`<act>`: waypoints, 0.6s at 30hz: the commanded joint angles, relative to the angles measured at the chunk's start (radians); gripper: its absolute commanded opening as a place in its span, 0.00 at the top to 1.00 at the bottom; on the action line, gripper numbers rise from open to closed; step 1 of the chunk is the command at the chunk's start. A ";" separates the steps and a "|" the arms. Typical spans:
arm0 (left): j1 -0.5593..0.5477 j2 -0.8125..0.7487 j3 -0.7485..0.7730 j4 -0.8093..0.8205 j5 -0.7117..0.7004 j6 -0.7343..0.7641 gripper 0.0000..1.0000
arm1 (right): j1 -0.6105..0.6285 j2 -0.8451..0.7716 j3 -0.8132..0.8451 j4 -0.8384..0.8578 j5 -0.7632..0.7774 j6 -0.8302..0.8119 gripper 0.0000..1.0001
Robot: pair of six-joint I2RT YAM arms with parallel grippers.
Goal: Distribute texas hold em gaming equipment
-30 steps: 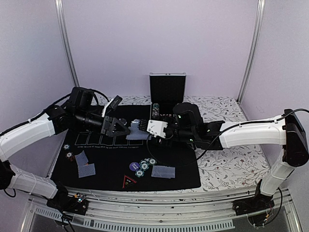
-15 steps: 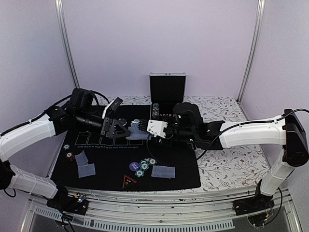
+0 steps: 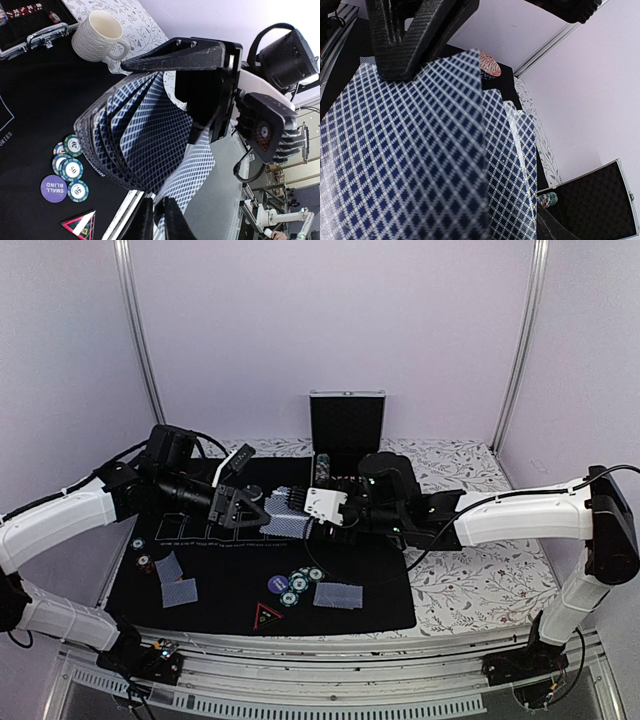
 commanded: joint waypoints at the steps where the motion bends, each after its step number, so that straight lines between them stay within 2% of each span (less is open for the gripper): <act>1: 0.012 -0.008 -0.001 0.009 0.017 0.005 0.93 | -0.010 -0.024 -0.010 0.038 -0.004 0.013 0.45; 6: 0.012 -0.011 0.005 0.003 0.015 0.007 1.00 | -0.012 -0.024 -0.011 0.037 -0.001 0.014 0.45; 18: 0.015 -0.053 0.049 0.012 0.037 0.015 1.00 | -0.028 -0.041 -0.034 0.048 -0.005 0.027 0.46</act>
